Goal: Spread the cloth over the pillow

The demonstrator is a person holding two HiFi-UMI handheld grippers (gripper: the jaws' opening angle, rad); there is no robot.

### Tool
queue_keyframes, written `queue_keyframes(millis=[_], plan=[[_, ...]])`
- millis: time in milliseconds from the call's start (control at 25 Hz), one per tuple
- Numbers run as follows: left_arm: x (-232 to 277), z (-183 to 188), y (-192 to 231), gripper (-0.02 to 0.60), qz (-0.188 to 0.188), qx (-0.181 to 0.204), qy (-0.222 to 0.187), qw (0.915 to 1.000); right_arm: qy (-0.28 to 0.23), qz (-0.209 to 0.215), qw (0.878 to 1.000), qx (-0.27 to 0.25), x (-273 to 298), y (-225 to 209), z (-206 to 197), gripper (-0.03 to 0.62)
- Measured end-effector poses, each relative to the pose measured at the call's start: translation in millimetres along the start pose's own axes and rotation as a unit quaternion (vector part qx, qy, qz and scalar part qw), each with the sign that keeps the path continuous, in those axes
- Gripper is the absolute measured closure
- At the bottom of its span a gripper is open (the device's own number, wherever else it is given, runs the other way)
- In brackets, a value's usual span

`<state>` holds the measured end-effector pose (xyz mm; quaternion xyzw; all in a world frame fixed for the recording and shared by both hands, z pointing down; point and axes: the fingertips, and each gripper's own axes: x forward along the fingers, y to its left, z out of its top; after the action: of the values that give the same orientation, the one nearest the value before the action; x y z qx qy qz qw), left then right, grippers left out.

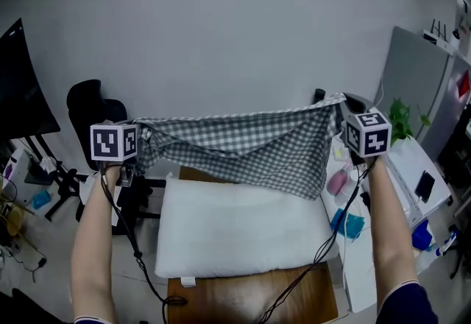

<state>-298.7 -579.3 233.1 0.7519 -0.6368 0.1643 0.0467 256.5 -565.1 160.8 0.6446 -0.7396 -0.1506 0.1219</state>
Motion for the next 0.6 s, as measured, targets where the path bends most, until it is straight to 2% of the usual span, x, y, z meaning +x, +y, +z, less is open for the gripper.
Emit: queue_keyframes(millis=[360, 600], plan=[[27, 6, 4, 0.565, 0.004, -0.008, -0.005, 0.9999, -0.009, -0.006, 1.000, -0.006, 36, -10, 7, 0.571], [51, 2, -4, 0.565, 0.001, -0.007, 0.001, 1.0000, -0.007, -0.011, 1.000, -0.006, 48, -16, -6, 0.571]])
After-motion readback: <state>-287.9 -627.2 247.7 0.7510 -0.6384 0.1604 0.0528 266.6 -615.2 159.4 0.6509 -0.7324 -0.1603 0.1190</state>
